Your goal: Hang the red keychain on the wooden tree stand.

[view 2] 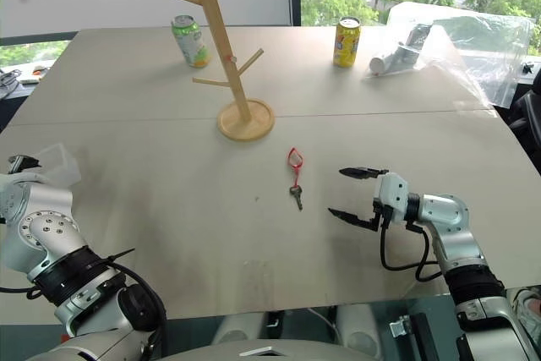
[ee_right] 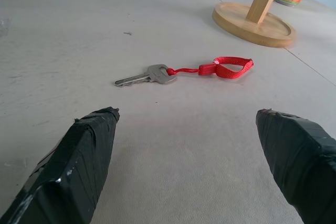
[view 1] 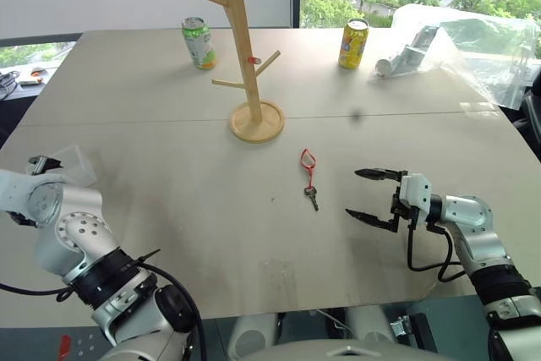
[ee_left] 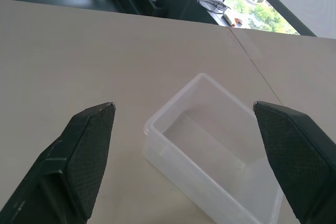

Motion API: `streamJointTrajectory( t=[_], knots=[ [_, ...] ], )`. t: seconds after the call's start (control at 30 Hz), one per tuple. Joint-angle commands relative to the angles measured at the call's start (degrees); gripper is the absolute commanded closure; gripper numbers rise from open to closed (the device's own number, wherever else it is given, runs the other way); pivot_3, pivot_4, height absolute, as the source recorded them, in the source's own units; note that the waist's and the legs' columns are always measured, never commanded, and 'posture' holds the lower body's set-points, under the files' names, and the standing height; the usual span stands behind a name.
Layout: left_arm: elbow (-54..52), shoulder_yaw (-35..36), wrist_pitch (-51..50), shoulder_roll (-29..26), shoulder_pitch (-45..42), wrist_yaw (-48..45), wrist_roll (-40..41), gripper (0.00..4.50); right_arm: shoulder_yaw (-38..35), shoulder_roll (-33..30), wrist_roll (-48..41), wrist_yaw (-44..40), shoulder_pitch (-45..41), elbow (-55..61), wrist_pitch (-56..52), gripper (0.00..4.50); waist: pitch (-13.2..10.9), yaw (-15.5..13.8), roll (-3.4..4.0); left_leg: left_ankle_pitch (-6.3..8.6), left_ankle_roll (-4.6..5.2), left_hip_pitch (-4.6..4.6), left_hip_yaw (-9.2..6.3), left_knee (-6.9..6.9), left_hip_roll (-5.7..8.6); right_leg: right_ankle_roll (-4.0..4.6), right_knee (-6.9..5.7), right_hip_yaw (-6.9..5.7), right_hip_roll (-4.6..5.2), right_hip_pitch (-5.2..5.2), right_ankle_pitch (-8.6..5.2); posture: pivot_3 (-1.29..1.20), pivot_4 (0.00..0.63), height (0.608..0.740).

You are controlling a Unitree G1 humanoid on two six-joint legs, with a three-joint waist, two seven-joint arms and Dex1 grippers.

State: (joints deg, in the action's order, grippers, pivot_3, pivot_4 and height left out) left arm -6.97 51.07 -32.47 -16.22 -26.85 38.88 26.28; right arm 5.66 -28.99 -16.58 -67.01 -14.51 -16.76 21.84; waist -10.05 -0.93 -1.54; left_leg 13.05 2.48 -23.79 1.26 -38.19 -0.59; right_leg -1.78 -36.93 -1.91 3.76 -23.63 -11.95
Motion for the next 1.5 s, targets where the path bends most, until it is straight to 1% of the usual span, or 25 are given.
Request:
streamJointTrajectory(
  t=[0.03, 0.1, 0.17, 0.2, 0.27, 0.37, 0.43, 0.5, 0.53, 0.6, 0.7, 0.77, 0.87, 0.97, 1.03, 1.1, 1.23, 1.47, 1.5],
  knots=[
    [-2.0, -1.44, 0.13, -0.85, 0.49, -1.77, 0.16, 0.03, -2.5, 0.01, -3.18, 1.85, -0.21, 5.4, -2.9, 0.0, 0.0, 0.01, 0.0, 0.0, 0.0, 0.0, 0.0, 0.0, 0.0, 0.0, 0.0, 0.0, 0.0, 0.0, 0.0, 0.0, 0.15, 0.74],
    [-3.76, -3.62, -0.45, -1.16, 0.97, -4.26, 0.34, 0.03, -3.58, 0.2, -6.04, 4.48, -0.66, 10.46, -8.2, 0.0, 0.0, 0.0, 0.0, 0.0, 0.0, 0.0, 0.0, 0.0, 0.0, 0.0, 0.0, 0.0, 0.0, 0.0, 0.0, 0.0, 0.15, 0.74],
    [-7.5, -7.35, -1.2, -1.8, 2.18, -8.8, 1.22, 0.03, -4.89, 0.1, -9.29, 9.35, -1.49, 18.53, -15.89, 0.0, 0.01, -0.06, -0.01, 0.0, -0.01, -0.01, -0.01, 0.0, -0.01, 0.0, -0.01, -0.01, 0.02, 0.0, 0.0, 0.0, 0.15, 0.74],
    [-10.53, -10.21, -2.06, -2.2, 3.58, -12.65, 2.62, 0.03, -5.21, 0.0, -10.14, 13.13, -2.46, 22.98, -21.15, 0.0, 0.01, -0.05, -0.02, 0.0, -0.01, -0.03, -0.02, 0.0, -0.01, 0.0, -0.01, -0.02, 0.02, 0.0, 0.0, 0.0, 0.15, 0.74],
    [-16.94, -16.66, -3.32, -3.53, 7.71, -21.34, 5.11, 0.03, -5.18, 0.69, -11.54, 20.21, -4.23, 30.23, -29.88, 0.0, -0.03, 0.13, -0.01, 0.0, -0.02, -0.09, 0.01, 0.01, -0.04, 0.02, -0.02, 0.05, 0.24, -0.09, 0.0, 0.0, 0.15, 0.74],
    [-23.25, -21.24, -4.16, -4.18, 12.68, -29.02, 8.74, 0.03, -3.87, 1.36, -10.47, 28.85, -5.76, 36.39, -41.46, 0.0, 0.0, 0.11, 0.0, 0.15, -0.28, -0.09, -0.04, 0.03, -0.05, 0.2, -0.02, 0.15, 0.34, -0.1, -0.09, 0.0, 0.15, 0.74],
    [-27.72, -24.26, -3.13, -4.54, 16.64, -34.92, 11.0, 0.03, -2.79, 3.01, -10.25, 35.06, -7.03, 39.72, -49.39, 0.0, 0.01, 0.12, 0.0, 0.17, -0.3, -0.05, -0.01, 0.12, -0.07, 0.29, 0.0, 0.2, 0.38, -0.11, -0.15, 0.0, 0.15, 0.74],
    [-32.06, -27.9, -0.19, -5.89, 23.71, -44.19, 12.09, 0.03, -0.94, 6.43, -9.7, 43.58, -10.24, 43.62, -59.81, 0.0, 0.0, 0.4, 0.01, 0.16, -0.29, -0.05, 0.0, 0.21, -0.07, 0.31, 0.05, 0.22, 0.38, -0.15, -0.15, 0.0, 0.15, 0.74],
    [-33.07, -28.72, 1.08, -6.21, 26.8, -47.95, 12.8, 0.03, -0.1, 7.62, -9.09, 46.91, -12.05, 45.08, -64.7, 0.0, -0.01, 1.0, 0.03, 0.14, -0.26, -0.05, 0.07, 0.26, -0.1, 0.33, 0.06, 0.3, 0.36, -0.2, -0.15, 0.0, 0.15, 0.74],
    [-33.75, -30.23, 5.59, -7.41, 32.69, -55.25, 11.55, 0.03, 0.81, 9.53, -8.28, 51.68, -15.25, 46.65, -73.44, 0.0, -0.06, 1.1, 0.11, 0.02, -0.06, -0.06, 0.2, 0.44, -0.08, 0.34, 0.06, 0.44, 0.4, -0.36, -0.15, 0.0, 0.15, 0.74],
    [-31.68, -31.37, 14.77, -7.94, 41.21, -65.77, 8.14, 0.03, -0.57, 13.82, -9.4, 57.42, -18.88, 46.83, -85.82, 0.0, -0.04, 1.2, 0.13, 0.01, -0.03, -0.12, 0.19, 0.5, -0.1, 0.45, 0.07, 0.41, 0.38, -0.49, -0.17, 0.0, 0.15, 0.74],
    [-28.32, -31.33, 19.72, -7.88, 44.99, -71.3, 7.23, 0.03, 0.16, 14.99, -8.47, 59.86, -21.41, 47.49, -93.17, 0.0, -0.03, 1.32, 0.15, 0.01, -0.03, -0.12, 0.21, 0.63, -0.1, 0.48, 0.15, 0.42, 0.4, -0.53, -0.19, 0.0, 0.15, 0.74],
    [-23.09, -31.75, 25.89, -8.82, 47.81, -77.93, 4.82, 0.03, 0.78, 17.32, -7.66, 62.49, -25.36, 47.77, -104.34, 0.0, -0.06, 1.22, 0.2, 0.01, -0.02, -0.17, 0.17, 0.71, -0.09, 0.49, 0.21, 0.32, 0.45, -0.62, -0.2, 0.0, 0.15, 0.74],
    [-19.23, -32.28, 32.82, -9.61, 49.6, -83.99, 2.26, 0.03, 0.22, 19.96, -7.29, 63.2, -27.15, 46.59, -111.04, 0.0, -0.04, 1.44, 0.21, 0.01, -0.01, -0.32, 0.15, 0.73, -0.1, 0.5, 0.2, 0.26, 0.44, -0.79, -0.21, 0.0, 0.15, 0.74],
    [-16.58, -32.57, 38.36, -9.53, 50.88, -87.22, 0.31, 0.03, 0.28, 20.81, -6.52, 63.38, -27.7, 44.8, -113.8, 0.0, -0.02, 1.6, 0.23, 0.0, 0.0, -0.61, 0.16, 0.73, -0.1, 0.5, 0.2, 0.26, 0.42, -1.05, -0.21, 0.0, 0.15, 0.74],
    [-14.52, -33.31, 42.28, -9.57, 51.84, -89.78, -0.85, 0.03, 0.35, 21.33, -5.79, 63.5, -27.92, 43.52, -114.33, 0.0, -0.02, 1.69, 0.24, -0.01, 0.02, -0.86, 0.16, 0.72, -0.08, 0.49, 0.2, 0.23, 0.39, -1.22, -0.2, 0.0, 0.15, 0.74],
    [-10.72, -36.27, 49.98, -9.84, 54.36, -94.66, -3.81, 0.03, 1.0, 23.92, -4.68, 64.39, -28.91, 40.89, -114.34, 0.0, -0.04, 1.92, 0.27, -0.01, 0.03, -0.91, 0.19, 0.73, -0.07, 0.48, 0.21, 0.05, 0.3, -1.26, -0.21, 0.0, 0.15, 0.74],
    [-4.67, -38.87, 57.55, -9.27, 54.75, -95.71, -6.33, 0.03, 3.18, 28.45, -3.13, 64.27, -32.61, 35.87, -114.34, 0.0, -0.05, 2.03, 0.3, -0.02, 0.03, -0.86, 0.15, 0.72, -0.17, 0.43, 0.16, -0.04, 0.14, -1.27, -0.22, 0.0, 0.15, 0.74],
    [-4.37, -39.08, 57.88, -9.18, 54.72, -95.4, -6.34, 0.03, 3.7, 28.67, -3.16, 64.13, -32.92, 35.39, -114.34, 0.0, -0.05, 2.03, 0.3, -0.02, 0.03, -0.86, 0.14, 0.72, -0.17, 0.43, 0.15, -0.03, -0.05, -1.27, -0.22, 0.0, 0.15, 0.74]
  ],
)
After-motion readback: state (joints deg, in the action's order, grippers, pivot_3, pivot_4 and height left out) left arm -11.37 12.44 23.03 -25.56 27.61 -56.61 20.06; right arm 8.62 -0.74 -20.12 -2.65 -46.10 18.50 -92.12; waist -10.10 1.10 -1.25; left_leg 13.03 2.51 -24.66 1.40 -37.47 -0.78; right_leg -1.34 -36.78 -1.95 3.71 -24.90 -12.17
